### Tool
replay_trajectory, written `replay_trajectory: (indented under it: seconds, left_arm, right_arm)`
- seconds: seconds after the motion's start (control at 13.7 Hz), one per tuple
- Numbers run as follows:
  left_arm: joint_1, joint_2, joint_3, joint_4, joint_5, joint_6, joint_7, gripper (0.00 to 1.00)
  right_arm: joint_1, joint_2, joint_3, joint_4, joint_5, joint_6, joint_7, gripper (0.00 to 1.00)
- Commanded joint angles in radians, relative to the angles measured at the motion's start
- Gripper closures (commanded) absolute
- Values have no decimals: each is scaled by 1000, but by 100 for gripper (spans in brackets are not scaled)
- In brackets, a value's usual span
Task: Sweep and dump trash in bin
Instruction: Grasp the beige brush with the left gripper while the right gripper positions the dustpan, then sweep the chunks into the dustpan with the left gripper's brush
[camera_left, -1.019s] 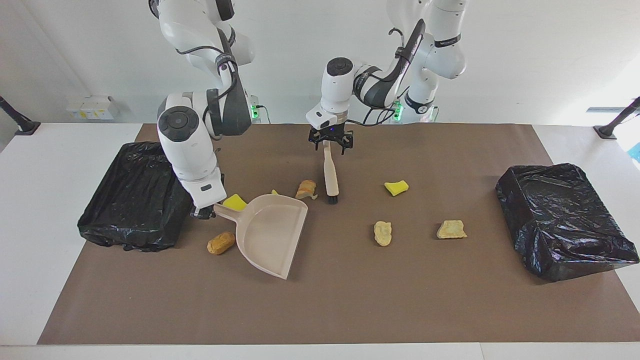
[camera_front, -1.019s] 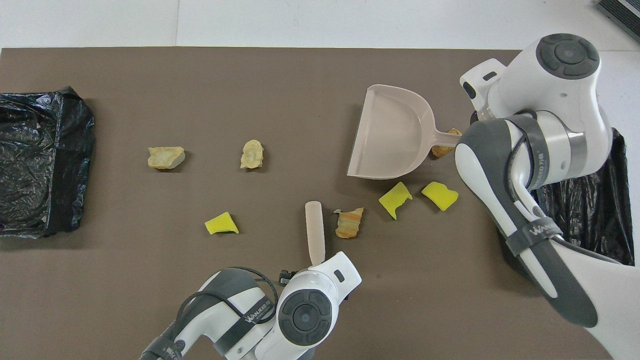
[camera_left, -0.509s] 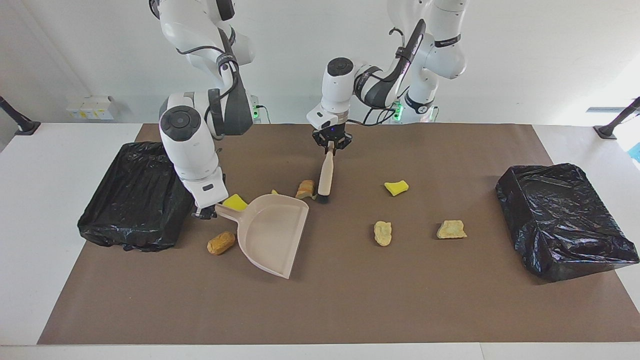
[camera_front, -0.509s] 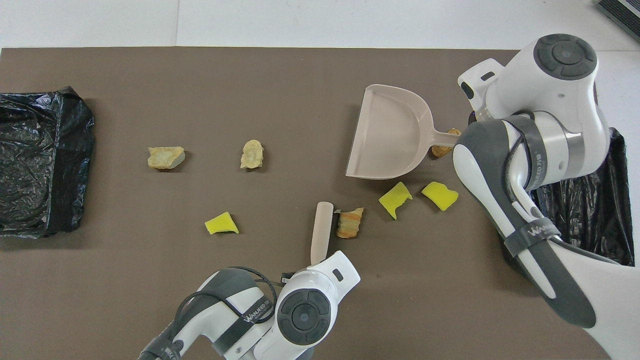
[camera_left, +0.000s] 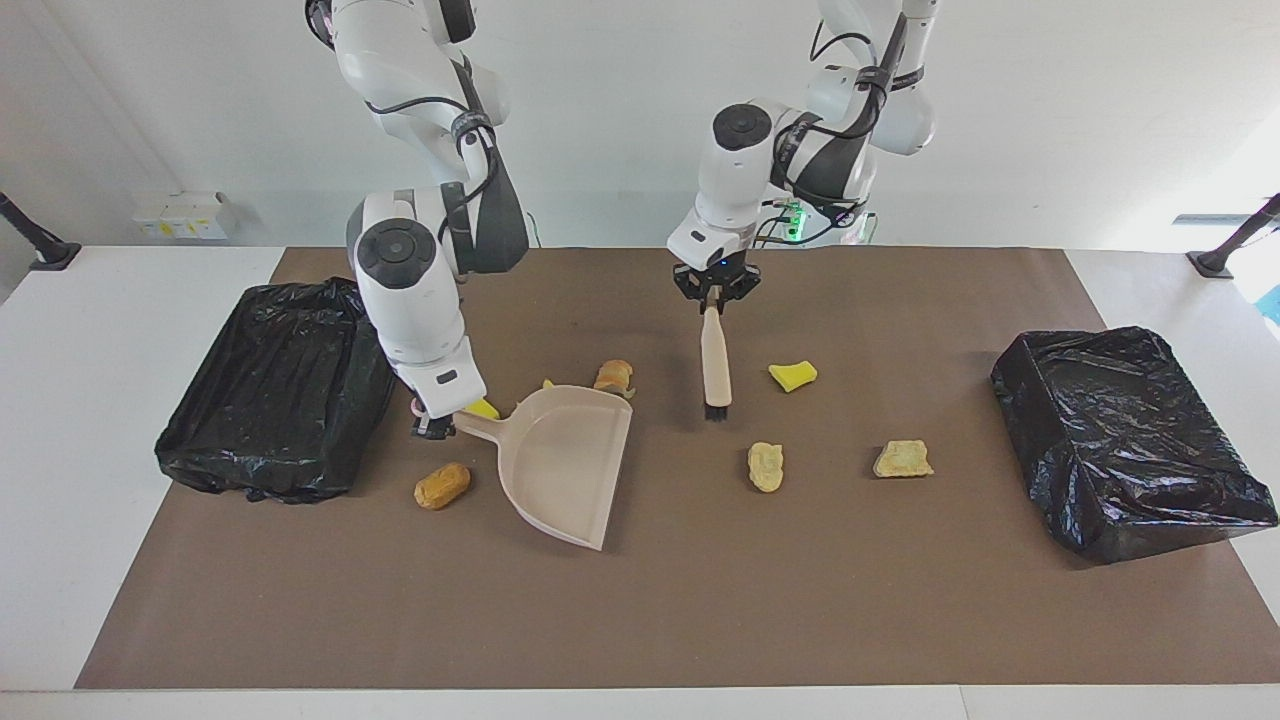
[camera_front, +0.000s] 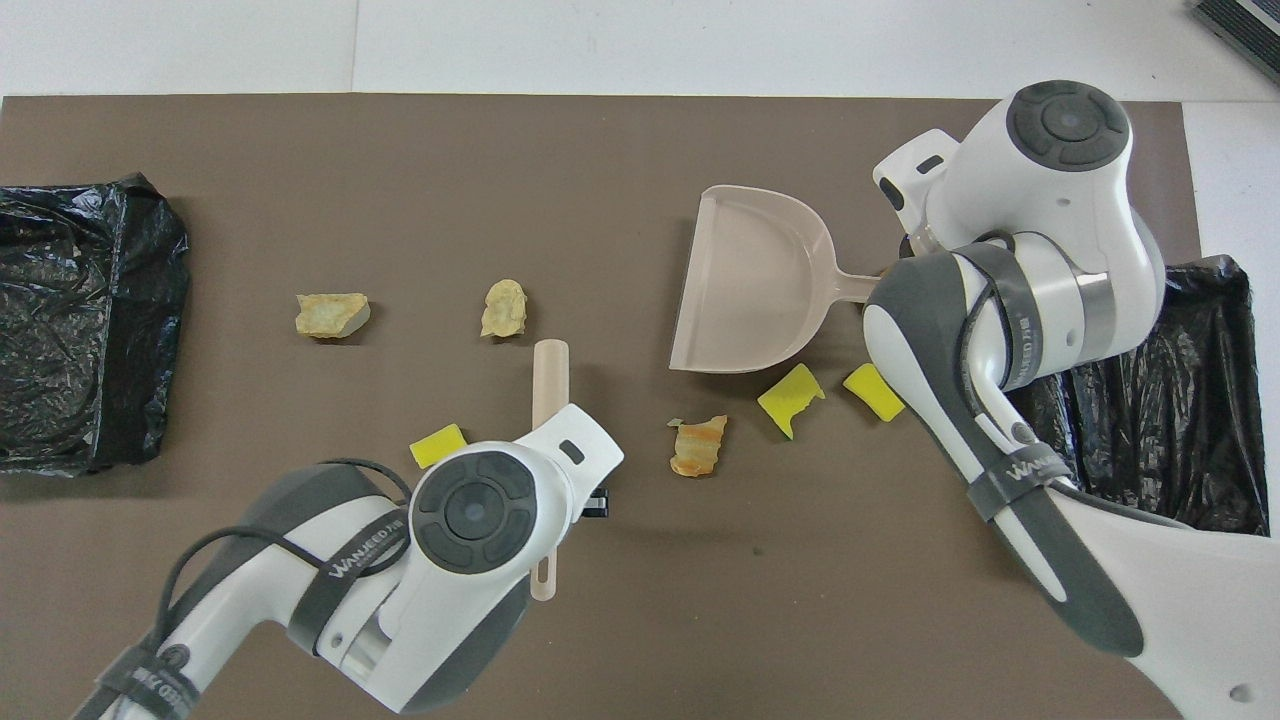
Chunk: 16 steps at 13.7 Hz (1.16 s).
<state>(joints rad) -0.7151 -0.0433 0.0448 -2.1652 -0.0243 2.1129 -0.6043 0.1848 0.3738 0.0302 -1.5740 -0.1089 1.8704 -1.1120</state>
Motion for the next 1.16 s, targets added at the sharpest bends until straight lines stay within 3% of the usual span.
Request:
replay_trajectory:
  seconds: [0.0,0.15,0.36,0.44,0.65,0.87,1.09]
  left_arm:
    - [106,6,-8,8,7,-19,52,100]
    - [188,14,-8,5,9,-2,61,100]
    - [369,49,-6,8,59,84,283,100]
    - [419,62,-8,16,132,102,360,100]
    - [526,95,-8,13,155,147,504,100]
    - [553,112,-10,8,156,165,541,100]
    - [475,102,-16,-4,155,148,428,100]
  right_arm:
    - [31,8,11,-4,-21,23,8,100]
    - [82,13,11,-12,-23,21,15,100]
    - [139,39,13,-17,-18,74,40,100]
    - [166,45,11,-33,-17,104,58,100]
    - [186,46,13,-75,-18,162,147,100]
    - [228,54,13,-77,-17,158,193,100]
    - [237,54,13,-78,-11,159,198,100]
